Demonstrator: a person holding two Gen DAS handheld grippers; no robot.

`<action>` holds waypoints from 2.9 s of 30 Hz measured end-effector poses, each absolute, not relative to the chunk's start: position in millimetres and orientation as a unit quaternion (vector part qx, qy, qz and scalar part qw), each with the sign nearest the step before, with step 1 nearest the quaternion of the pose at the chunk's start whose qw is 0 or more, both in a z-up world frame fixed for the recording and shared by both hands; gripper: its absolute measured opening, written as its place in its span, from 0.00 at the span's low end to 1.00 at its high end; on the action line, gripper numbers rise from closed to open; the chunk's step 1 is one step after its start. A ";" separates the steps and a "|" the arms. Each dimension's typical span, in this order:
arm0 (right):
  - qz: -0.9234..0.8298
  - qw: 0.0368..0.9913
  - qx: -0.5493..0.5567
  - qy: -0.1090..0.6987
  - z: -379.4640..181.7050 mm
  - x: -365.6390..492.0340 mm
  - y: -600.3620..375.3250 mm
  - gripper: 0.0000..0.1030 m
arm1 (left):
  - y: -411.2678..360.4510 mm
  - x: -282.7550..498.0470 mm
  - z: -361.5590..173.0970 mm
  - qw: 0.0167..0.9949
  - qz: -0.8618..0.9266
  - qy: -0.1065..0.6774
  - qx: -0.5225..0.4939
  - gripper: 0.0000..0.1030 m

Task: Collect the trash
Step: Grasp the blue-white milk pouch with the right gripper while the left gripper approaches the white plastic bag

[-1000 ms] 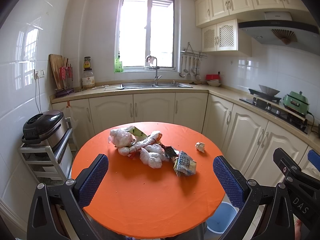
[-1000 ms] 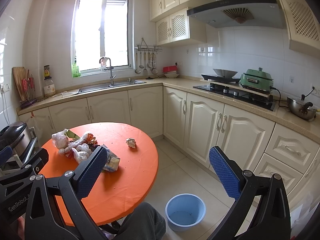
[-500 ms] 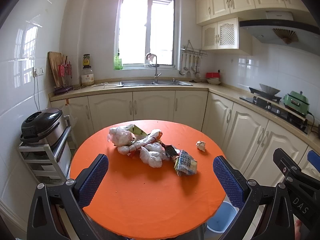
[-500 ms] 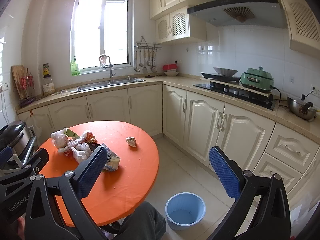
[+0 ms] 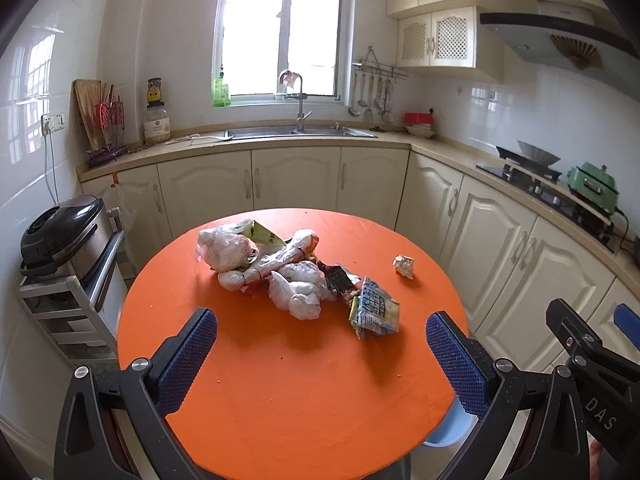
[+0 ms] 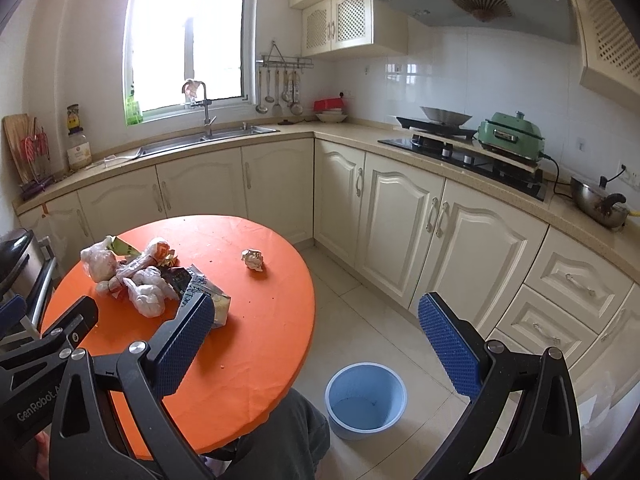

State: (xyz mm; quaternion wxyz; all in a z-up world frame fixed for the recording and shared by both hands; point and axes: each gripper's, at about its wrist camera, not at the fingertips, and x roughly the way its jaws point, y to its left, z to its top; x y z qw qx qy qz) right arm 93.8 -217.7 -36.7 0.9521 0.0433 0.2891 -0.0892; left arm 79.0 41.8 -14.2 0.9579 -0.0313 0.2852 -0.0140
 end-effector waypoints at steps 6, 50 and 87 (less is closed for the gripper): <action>-0.085 0.943 0.041 0.319 -42.9 117.3 -201.4 1.00 | 58.3 107.8 -19.1 0.947 -0.013 0.319 -0.037 0.99; -0.019 0.834 0.134 0.534 -160.7 289.2 -155.4 0.69 | 168.9 252.5 -63.3 0.879 -0.006 0.472 -0.071 0.99; 0.022 0.854 0.144 0.499 -158.3 294.4 -160.5 0.65 | 129.7 293.8 -50.5 0.871 -0.026 0.482 -0.088 0.99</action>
